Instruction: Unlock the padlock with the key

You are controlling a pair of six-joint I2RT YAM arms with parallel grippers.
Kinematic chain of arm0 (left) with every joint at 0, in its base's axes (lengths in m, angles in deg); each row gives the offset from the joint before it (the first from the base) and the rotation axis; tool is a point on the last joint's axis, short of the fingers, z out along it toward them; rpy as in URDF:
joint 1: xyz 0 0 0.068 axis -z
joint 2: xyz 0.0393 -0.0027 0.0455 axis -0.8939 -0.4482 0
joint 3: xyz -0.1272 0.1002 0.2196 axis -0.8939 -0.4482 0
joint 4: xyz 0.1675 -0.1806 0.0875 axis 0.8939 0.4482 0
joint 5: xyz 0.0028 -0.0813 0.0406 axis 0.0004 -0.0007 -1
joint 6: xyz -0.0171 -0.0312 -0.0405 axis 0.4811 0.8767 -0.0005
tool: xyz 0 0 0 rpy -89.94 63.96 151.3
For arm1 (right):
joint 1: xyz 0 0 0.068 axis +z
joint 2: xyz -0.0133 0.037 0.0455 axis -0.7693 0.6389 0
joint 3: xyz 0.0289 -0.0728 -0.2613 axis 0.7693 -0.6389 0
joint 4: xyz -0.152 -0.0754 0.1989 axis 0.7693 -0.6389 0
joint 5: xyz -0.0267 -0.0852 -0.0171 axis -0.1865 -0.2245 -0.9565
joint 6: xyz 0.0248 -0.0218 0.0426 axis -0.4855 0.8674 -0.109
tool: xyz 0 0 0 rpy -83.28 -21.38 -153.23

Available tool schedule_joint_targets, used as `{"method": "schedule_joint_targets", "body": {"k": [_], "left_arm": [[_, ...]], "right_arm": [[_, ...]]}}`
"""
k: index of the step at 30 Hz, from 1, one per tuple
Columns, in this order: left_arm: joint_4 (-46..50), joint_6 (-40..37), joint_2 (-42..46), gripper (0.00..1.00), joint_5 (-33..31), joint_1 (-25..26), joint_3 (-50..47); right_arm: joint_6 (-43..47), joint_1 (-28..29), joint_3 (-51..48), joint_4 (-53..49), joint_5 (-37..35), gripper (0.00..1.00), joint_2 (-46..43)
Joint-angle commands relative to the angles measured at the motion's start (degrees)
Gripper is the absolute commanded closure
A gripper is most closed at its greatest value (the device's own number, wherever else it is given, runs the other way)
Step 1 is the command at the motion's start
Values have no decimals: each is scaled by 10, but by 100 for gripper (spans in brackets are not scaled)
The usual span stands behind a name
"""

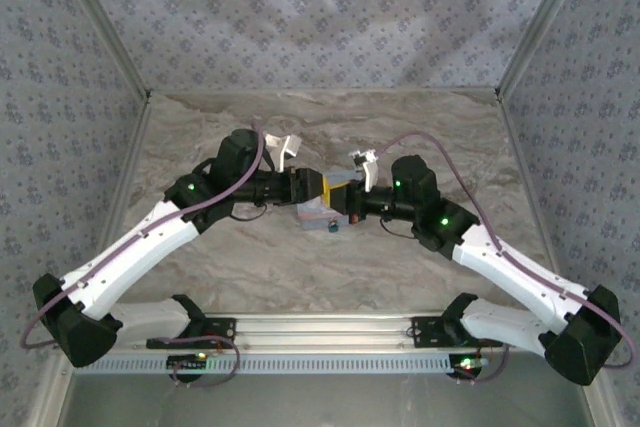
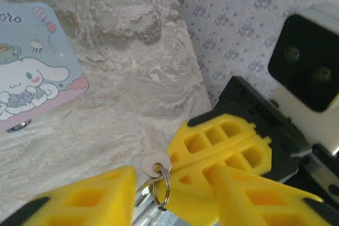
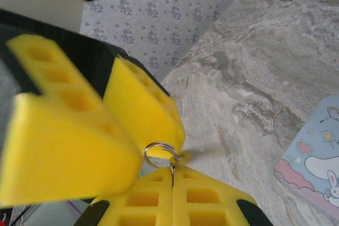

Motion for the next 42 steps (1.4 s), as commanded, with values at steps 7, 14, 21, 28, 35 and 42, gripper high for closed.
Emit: {"method": "schedule_joint_targets", "body": {"k": [7, 14, 21, 28, 35, 42], "left_arm": [[-56, 2, 54, 44, -11, -3, -25], [-240, 45, 78, 60, -9, 21, -119], [-360, 56, 59, 57, -6, 51, -146], [-409, 54, 52, 55, 1, 61, -146], [-415, 54, 45, 63, 5, 67, -142], [-407, 50, 45, 62, -1, 67, -138]], "right_arm": [[-23, -20, -14, 33, -58, 100, -56], [-110, -29, -49, 131, -107, 100, -100], [-149, -16, -66, 174, -121, 100, -123], [-171, -8, -82, 205, -129, 100, -130], [-180, -3, -86, 224, -125, 100, -130], [-190, 3, -91, 243, -121, 100, -129]]}}
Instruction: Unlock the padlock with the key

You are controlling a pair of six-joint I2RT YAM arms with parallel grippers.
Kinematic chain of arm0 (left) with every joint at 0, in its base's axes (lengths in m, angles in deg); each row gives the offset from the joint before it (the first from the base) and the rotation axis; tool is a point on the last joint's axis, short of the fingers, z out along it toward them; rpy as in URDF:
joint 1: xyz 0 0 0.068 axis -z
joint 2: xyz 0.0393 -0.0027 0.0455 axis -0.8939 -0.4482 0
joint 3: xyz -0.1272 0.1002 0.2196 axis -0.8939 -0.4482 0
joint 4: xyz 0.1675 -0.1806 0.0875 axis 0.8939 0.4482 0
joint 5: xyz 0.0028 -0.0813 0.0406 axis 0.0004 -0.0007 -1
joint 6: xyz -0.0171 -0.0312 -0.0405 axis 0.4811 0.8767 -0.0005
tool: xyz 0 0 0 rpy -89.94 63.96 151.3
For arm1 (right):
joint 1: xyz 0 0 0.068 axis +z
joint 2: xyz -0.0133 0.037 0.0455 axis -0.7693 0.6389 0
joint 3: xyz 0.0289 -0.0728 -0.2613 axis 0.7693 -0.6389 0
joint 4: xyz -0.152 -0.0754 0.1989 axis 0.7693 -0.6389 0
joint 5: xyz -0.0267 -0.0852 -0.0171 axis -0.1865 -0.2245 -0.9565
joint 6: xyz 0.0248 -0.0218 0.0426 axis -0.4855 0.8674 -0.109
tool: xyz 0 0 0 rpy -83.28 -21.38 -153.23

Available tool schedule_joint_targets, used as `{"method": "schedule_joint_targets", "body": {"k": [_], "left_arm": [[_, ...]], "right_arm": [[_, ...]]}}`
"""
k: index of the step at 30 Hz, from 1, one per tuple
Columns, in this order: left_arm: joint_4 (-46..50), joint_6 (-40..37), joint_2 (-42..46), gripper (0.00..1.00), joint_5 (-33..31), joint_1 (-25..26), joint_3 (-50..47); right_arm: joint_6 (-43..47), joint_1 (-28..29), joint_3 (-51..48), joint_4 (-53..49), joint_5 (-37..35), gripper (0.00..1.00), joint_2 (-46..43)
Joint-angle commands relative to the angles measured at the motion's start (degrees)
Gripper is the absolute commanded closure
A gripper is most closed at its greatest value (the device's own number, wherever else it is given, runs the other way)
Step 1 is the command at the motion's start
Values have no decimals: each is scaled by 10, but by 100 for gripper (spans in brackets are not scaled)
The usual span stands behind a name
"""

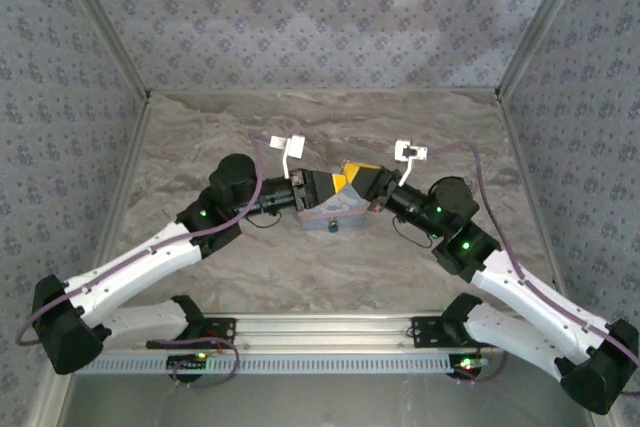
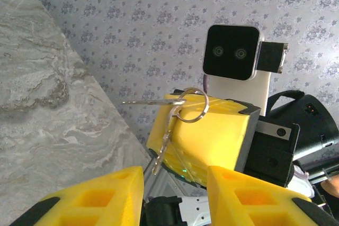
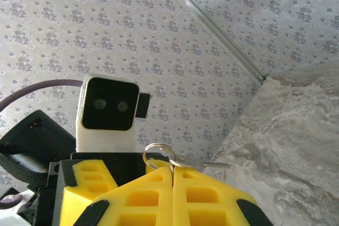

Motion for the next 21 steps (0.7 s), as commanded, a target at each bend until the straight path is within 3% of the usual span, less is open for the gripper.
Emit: {"method": "schedule_joint_targets", "body": {"k": [1, 4, 12, 21], "left_arm": [[-19, -5, 1, 62, 3, 6, 11], [-19, -8, 2, 63, 3, 6, 12], [-26, -10, 9, 83, -2, 6, 10], [-10, -19, 16, 95, -12, 7, 11]], "right_arm": [[-14, 6, -6, 35, 1, 100, -7], [-17, 7, -8, 38, 1, 100, -8], [-19, 8, -13, 38, 0, 100, -8], [-21, 7, -21, 39, 1, 100, -17]]}}
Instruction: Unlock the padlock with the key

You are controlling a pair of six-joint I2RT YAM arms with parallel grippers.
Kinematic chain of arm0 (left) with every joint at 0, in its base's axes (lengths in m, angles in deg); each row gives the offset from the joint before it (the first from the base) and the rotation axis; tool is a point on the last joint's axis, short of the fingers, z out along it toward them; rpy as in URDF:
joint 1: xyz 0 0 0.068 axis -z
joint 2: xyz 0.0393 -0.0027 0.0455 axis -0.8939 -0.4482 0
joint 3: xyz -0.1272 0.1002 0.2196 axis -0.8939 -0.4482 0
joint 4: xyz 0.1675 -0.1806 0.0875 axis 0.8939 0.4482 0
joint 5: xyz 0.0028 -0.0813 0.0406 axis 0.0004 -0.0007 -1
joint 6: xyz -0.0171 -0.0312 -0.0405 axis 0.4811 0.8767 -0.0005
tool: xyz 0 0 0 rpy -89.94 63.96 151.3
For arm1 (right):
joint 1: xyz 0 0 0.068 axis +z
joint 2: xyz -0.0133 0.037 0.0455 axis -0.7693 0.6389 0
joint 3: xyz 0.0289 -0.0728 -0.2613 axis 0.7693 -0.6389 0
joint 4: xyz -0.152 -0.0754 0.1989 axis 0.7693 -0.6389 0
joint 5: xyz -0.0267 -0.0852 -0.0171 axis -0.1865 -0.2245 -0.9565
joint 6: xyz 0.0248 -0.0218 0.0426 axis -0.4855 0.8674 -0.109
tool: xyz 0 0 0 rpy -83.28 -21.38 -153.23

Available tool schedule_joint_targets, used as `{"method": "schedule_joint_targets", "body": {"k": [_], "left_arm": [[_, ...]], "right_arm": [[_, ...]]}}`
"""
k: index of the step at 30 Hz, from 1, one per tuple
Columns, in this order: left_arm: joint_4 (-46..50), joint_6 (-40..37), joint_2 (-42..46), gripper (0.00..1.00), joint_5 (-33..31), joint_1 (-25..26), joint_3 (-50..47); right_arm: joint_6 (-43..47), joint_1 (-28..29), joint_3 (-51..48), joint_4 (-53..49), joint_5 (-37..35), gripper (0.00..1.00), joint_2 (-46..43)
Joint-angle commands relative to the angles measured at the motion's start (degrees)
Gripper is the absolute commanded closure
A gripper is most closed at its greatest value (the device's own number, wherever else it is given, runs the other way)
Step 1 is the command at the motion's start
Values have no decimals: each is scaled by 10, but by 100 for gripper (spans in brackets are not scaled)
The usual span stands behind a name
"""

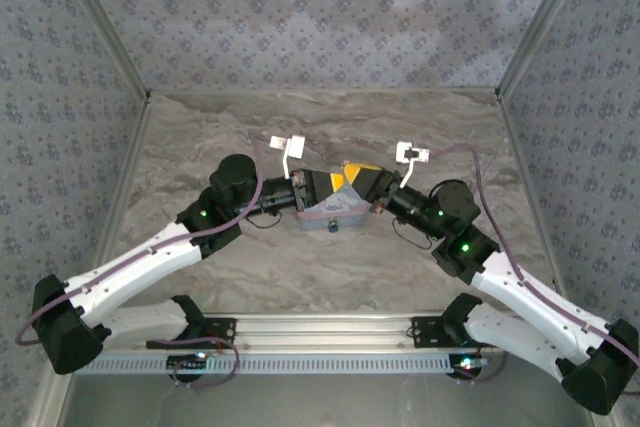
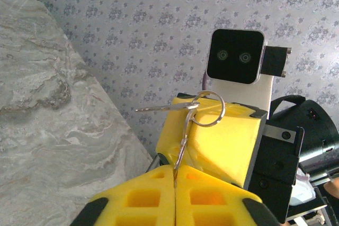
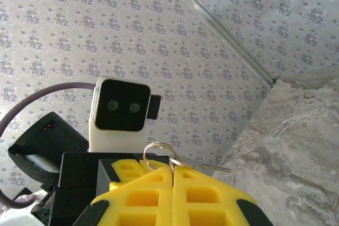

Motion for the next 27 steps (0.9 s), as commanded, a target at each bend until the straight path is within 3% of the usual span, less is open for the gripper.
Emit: {"method": "schedule_joint_targets", "body": {"k": [1, 7, 10, 14, 17, 19, 22, 27], "left_arm": [[-10, -17, 16, 98, -6, 4, 11], [13, -30, 16, 100, -10, 4, 22], [89, -53, 11, 100, -23, 4, 51], [252, -90, -20, 100, -23, -3, 120], [364, -124, -58, 100, 6, -9, 169], [449, -158, -93, 100, 20, -10, 210], [546, -210, -142, 100, 50, -10, 265], [595, -279, -182, 100, 132, -9, 313]], "right_arm": [[-7, 3, -7, 10, 1, 100, -12], [-1, 3, -5, -10, 5, 98, -21], [9, -5, 1, -65, -8, 67, -40], [45, -32, 13, -186, -24, 58, -90], [82, -63, 44, -307, -22, 57, -112], [99, -95, 65, -361, 8, 59, -108], [108, -158, 90, -403, 108, 63, -78], [77, -262, 99, -333, 339, 64, -9]]}}
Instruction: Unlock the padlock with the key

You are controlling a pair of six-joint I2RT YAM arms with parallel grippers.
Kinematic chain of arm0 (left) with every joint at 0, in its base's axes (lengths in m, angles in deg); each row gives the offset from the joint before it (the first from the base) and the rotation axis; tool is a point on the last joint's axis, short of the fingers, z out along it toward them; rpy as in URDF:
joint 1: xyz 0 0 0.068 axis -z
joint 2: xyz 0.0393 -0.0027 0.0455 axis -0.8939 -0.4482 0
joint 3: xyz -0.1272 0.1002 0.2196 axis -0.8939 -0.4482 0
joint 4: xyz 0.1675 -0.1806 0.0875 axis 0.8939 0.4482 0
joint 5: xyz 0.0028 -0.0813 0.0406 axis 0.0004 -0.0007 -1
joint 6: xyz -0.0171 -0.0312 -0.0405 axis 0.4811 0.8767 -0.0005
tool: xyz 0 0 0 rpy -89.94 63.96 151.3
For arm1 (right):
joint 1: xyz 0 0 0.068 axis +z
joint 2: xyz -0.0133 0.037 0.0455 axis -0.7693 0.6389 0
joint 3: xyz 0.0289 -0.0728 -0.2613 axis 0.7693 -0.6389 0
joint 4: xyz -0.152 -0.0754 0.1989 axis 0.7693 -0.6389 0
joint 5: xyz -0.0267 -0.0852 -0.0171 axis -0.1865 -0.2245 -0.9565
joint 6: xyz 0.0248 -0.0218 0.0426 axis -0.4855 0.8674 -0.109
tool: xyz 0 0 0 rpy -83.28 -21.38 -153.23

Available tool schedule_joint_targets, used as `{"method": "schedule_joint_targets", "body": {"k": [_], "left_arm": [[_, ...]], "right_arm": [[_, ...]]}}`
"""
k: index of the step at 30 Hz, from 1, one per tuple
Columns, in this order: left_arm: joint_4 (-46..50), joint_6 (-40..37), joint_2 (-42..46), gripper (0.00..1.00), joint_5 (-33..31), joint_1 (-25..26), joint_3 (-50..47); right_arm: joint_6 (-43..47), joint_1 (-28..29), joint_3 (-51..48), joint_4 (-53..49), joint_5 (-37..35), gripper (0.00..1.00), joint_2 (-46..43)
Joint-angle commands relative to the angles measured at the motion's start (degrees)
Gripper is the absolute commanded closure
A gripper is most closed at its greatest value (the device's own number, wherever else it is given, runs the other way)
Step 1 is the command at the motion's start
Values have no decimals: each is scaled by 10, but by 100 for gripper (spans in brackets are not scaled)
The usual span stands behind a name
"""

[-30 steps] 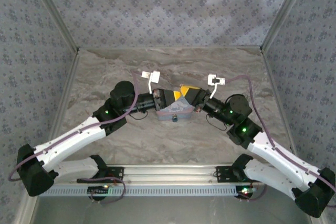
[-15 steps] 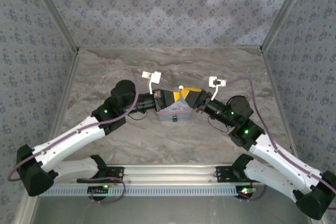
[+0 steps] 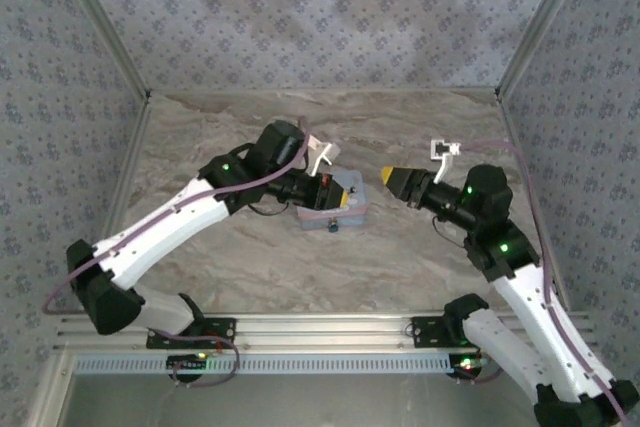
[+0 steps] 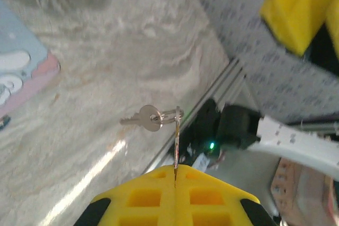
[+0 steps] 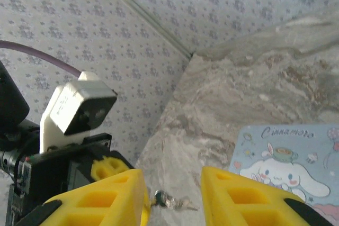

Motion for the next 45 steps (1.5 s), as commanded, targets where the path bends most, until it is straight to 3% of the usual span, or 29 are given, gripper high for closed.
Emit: {"method": "schedule_joint_targets", "body": {"k": [1, 6, 9, 12, 27, 39, 40, 43, 45], "left_arm": [[81, -80, -7, 100, 90, -1, 40], [91, -122, -13, 100, 163, 0, 57], [86, -136, -8, 100, 177, -1, 60], [82, -140, -9, 100, 189, -1, 62], [68, -136, -4, 100, 202, -13, 64], [60, -132, -5, 100, 225, -14, 64], [61, -133, -5, 100, 228, -13, 63], [65, -136, -4, 100, 233, -12, 64], [67, -137, -4, 100, 234, -12, 61]], "right_arm": [[-17, -41, 17, 21, 207, 64, 47], [-42, -38, 10, 70, 305, 54, 74], [-44, -34, -5, 76, 329, 45, 67], [-50, -21, -20, 94, 338, 44, 55], [19, 33, -13, 15, 357, 59, 53], [42, 33, -6, -9, 344, 73, 54], [42, 32, -5, -9, 342, 73, 54], [42, 32, -3, -10, 334, 58, 54], [42, 32, -1, -9, 329, 56, 53]]}}
